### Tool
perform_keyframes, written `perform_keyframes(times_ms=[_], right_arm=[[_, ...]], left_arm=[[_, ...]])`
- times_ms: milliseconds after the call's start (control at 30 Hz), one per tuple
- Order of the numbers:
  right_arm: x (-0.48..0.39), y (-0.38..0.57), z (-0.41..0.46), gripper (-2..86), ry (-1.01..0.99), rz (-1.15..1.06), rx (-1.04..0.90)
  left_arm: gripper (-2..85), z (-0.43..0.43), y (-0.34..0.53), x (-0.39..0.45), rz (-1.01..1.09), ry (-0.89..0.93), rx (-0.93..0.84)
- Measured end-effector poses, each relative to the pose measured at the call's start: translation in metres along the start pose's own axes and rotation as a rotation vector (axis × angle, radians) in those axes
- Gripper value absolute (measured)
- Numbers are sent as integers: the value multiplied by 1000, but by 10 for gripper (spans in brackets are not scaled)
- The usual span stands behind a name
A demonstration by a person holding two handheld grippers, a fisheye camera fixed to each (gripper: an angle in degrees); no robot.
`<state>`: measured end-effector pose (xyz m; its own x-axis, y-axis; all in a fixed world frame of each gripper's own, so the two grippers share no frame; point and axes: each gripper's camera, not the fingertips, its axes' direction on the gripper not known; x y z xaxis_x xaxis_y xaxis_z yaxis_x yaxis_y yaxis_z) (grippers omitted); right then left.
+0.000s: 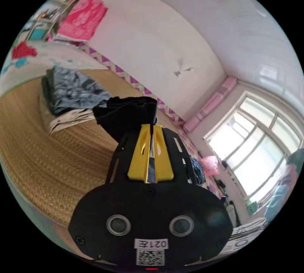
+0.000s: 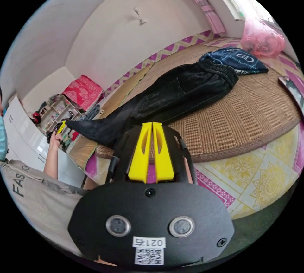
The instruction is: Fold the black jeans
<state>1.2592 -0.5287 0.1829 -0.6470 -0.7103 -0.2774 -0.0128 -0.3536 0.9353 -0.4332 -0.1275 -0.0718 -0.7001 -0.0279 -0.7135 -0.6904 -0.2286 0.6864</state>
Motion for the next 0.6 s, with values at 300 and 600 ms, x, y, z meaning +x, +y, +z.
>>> perform_keyframes(times_ms=[300, 600], right_arm=[[-11, 39, 6, -6, -52, -149, -98], [-58, 72, 28, -6, 158, -306, -211]], left_arm=[[-10, 275, 141, 265, 268, 119, -376], [-8, 443, 294, 280, 409, -62, -660]])
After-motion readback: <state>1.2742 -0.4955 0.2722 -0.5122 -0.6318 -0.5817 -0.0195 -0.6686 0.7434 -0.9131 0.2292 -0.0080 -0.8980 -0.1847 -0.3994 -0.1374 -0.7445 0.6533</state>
